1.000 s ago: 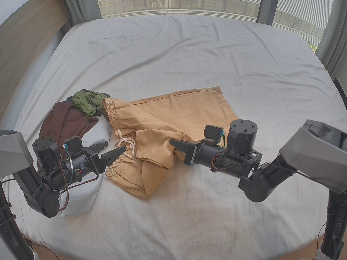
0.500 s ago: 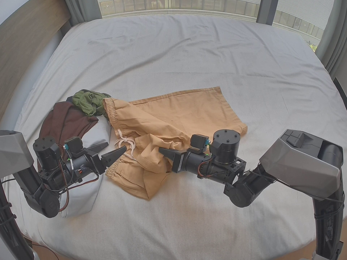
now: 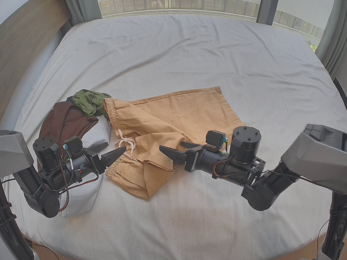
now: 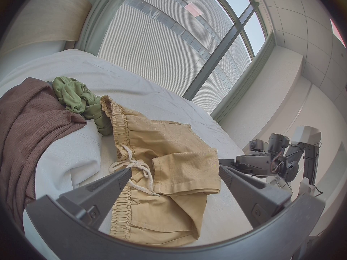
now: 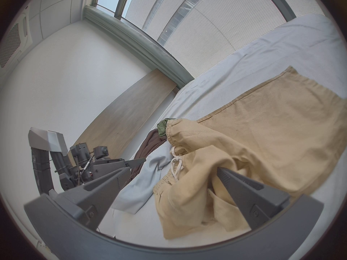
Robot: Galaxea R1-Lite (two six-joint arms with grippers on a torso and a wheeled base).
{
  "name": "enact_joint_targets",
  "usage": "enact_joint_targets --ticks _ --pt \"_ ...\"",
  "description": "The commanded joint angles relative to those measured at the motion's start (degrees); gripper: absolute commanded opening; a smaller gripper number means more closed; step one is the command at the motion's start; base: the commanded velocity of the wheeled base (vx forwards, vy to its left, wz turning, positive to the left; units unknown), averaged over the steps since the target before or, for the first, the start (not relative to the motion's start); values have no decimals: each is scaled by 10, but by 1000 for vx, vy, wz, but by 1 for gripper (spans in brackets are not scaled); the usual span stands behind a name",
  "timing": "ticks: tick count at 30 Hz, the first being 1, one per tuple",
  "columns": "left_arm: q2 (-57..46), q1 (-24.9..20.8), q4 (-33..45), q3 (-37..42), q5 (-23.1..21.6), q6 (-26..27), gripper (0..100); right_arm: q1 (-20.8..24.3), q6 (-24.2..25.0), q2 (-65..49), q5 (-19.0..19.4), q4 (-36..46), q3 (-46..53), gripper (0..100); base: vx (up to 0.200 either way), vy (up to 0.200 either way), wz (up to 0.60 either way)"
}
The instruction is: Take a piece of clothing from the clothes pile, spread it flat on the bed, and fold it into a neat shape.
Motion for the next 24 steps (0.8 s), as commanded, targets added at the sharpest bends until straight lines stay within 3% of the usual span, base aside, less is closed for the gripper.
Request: enact_joint_targets --ticks 1,9,24 --pt "1 -1 0 1 0 0 100 -2 -19 -107 -3 -18 113 100 0 0 0" --pt "1 -2 0 0 0 0 100 6 -21 -118 -2 -13 220 100 0 0 0" --pt "-2 -1 0 1 0 0 100 15 -15 62 -3 1 83 100 0 0 0"
